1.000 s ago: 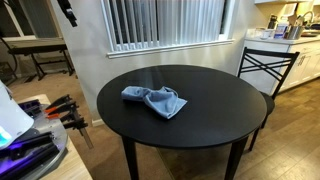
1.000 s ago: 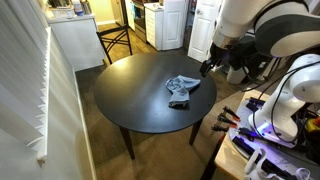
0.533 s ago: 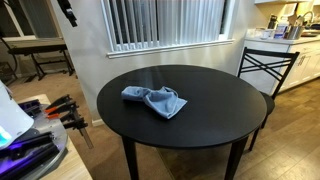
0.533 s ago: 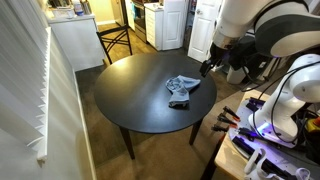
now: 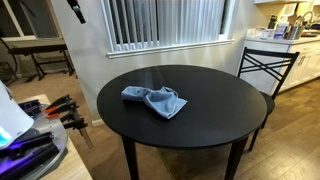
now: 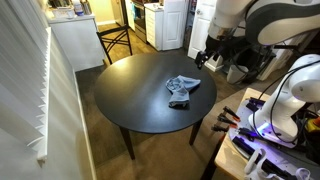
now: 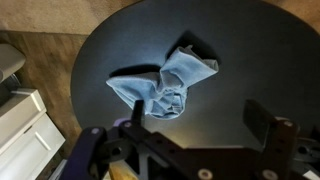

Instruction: Use the towel to wipe the table

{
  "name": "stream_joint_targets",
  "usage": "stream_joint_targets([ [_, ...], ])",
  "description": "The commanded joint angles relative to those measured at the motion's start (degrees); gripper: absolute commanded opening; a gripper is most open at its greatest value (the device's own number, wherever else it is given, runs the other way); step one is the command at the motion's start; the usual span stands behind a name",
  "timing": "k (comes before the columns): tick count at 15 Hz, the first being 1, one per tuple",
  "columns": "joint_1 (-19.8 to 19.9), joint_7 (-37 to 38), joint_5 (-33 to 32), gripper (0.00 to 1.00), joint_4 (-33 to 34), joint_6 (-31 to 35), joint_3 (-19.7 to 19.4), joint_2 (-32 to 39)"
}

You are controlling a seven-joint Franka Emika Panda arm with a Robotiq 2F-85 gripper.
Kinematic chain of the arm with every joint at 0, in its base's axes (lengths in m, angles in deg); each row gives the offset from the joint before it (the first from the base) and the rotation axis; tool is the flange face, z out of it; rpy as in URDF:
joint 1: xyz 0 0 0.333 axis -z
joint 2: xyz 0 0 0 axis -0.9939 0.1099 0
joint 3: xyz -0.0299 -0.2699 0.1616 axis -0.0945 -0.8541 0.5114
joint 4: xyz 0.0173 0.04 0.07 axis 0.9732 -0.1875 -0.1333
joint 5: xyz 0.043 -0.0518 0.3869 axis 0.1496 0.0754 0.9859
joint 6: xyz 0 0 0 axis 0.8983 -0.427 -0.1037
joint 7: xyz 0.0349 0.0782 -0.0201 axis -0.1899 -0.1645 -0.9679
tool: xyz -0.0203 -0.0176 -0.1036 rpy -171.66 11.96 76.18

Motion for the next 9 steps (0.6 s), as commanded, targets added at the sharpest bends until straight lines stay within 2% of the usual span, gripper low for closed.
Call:
stream_joint_targets([
  [1,4.6,3.2,-3.4,1.0,7.6,2.9,-5.3,9.0],
  [3,6.4,5.4,-3.0,1.0,11.1,6.1,-7.9,14.6],
  [6,7.5,13.4,-3.4,1.0,13.0,12.3,-9.9,22.3],
  [8,7.9,21.6,-7.4,1.0,12.2,19.3,-10.8,26.5],
  [9,10.8,25.9,-10.4,1.0,11.8,23.0,-8.6,28.4],
])
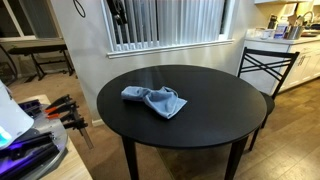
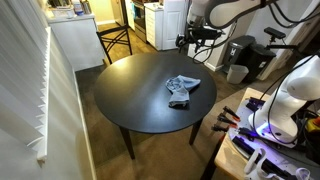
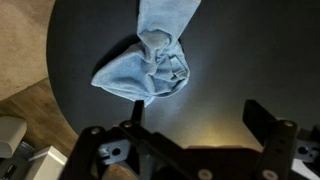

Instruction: Use the towel to wipe the table

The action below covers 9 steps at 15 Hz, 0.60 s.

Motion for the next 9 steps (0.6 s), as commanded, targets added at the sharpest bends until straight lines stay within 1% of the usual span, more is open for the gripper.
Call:
stream_joint_targets([
  [1,4.3,15.5,-10.1,1.0,0.3,10.1,2.6,7.5],
  [2,5.8,19.8,-14.9,1.0,0.3,12.1,3.0,8.9],
  [3,7.2,24.2,-20.2,1.0,0.7,12.7,3.4,10.0],
  [5,8.3,33.4,-30.1,1.0,2.2,10.9,3.0,12.1],
  [6,2.1,37.8,-34.5,1.0,3.2,9.1,-3.0,13.7],
  [7,0.6,37.6,-34.4,1.0,4.2,6.1,-3.9,15.1],
  [8,-0.5,33.6,-31.5,1.0,1.9,9.6,-6.1,12.5],
  [9,-1.8,34.0,-31.8,1.0,2.2,9.1,-7.4,13.3],
])
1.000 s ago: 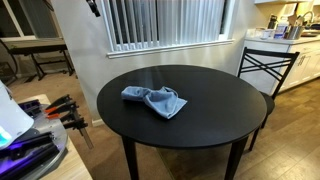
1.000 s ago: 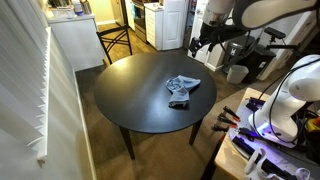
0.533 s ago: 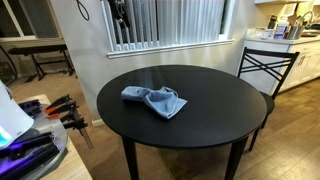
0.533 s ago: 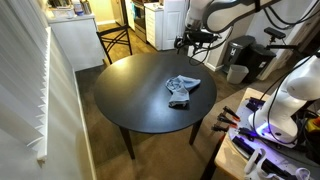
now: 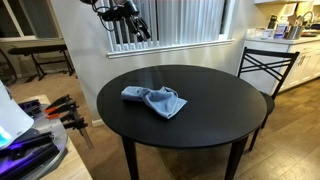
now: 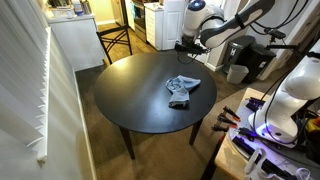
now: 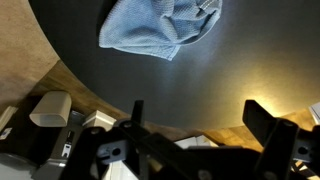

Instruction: Use the towel to wipe the table

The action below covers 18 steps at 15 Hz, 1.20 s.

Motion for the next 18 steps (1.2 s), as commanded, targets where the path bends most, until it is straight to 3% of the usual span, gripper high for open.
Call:
stream_joint_targets([
  [1,-5.3,-0.1,0.1,1.0,0.1,0.0,-5.3,0.2],
  [9,-7.2,0.2,-0.3,1.0,-1.1,1.4,-7.1,0.5],
  [15,-9.0,-6.7,8.0,1.0,0.0,2.3,-11.5,12.6],
  [18,-8.8,-13.2,14.5,1.0,3.7,4.4,-13.5,21.5],
])
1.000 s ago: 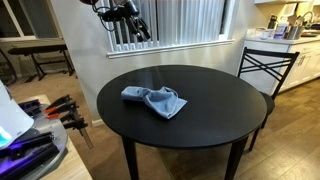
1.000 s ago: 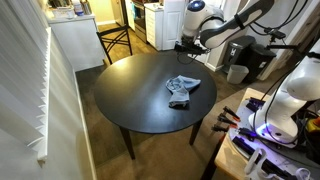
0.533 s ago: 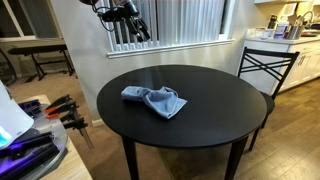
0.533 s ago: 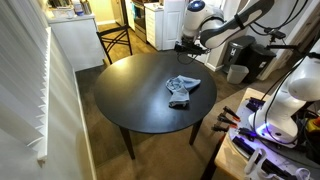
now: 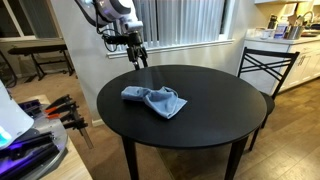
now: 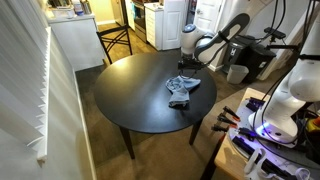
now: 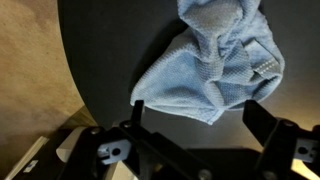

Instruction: Use the towel to wipe the table

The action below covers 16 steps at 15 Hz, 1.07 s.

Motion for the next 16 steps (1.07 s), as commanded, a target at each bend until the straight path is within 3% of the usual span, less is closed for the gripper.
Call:
stream_joint_targets([
  [1,0.1,-10.5,9.7,1.0,5.7,2.5,-2.5,10.8],
  [5,0.7,-22.2,22.8,1.0,14.3,-1.8,-2.9,20.7],
  [8,-0.1,-26.7,28.3,1.0,20.1,-5.4,-4.0,25.4],
  [9,-0.3,-28.0,29.3,0.75,21.8,-6.4,-4.3,26.6],
  [11,-0.6,-29.8,31.0,0.67,25.2,-9.2,-4.8,28.6],
  [16,-1.2,-30.6,32.5,0.34,31.6,-14.6,-6.1,32.1],
])
